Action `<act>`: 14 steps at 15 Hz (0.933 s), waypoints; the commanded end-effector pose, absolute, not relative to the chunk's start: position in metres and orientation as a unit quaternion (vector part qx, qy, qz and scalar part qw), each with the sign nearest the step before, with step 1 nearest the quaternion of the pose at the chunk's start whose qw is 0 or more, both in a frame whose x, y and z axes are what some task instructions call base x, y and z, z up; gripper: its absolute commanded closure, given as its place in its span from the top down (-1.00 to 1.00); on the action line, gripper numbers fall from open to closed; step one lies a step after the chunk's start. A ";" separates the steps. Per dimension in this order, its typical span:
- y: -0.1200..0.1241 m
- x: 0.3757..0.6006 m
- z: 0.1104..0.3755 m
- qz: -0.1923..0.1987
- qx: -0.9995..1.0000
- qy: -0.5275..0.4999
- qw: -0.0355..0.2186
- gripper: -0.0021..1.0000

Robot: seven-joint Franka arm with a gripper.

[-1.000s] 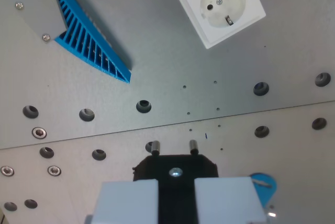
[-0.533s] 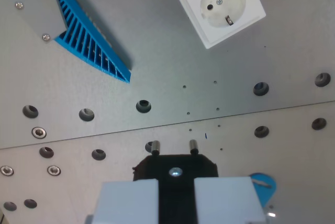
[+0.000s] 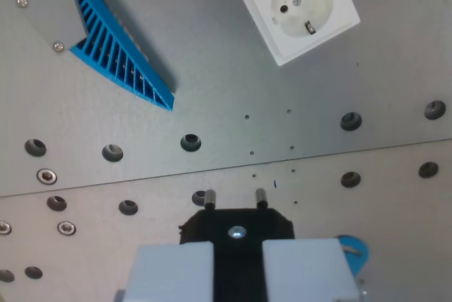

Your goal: Move above the white socket

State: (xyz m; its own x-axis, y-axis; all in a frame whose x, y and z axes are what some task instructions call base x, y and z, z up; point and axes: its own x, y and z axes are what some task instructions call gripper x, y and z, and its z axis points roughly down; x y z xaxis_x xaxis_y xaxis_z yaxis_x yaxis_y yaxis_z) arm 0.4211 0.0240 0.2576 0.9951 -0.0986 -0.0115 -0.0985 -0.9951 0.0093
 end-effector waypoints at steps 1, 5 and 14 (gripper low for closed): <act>0.019 0.425 0.248 0.008 1.000 -0.012 0.003 -1.00; 0.014 0.428 0.239 0.009 1.000 0.014 0.004 -1.00; 0.003 0.433 0.210 0.013 0.997 0.077 0.009 -1.00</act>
State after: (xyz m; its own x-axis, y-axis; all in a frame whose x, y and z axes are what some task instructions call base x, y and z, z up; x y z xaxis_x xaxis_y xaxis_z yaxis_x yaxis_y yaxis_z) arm 0.4326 0.0084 0.2161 0.9993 0.0260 -0.0259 0.0262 -0.9996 0.0081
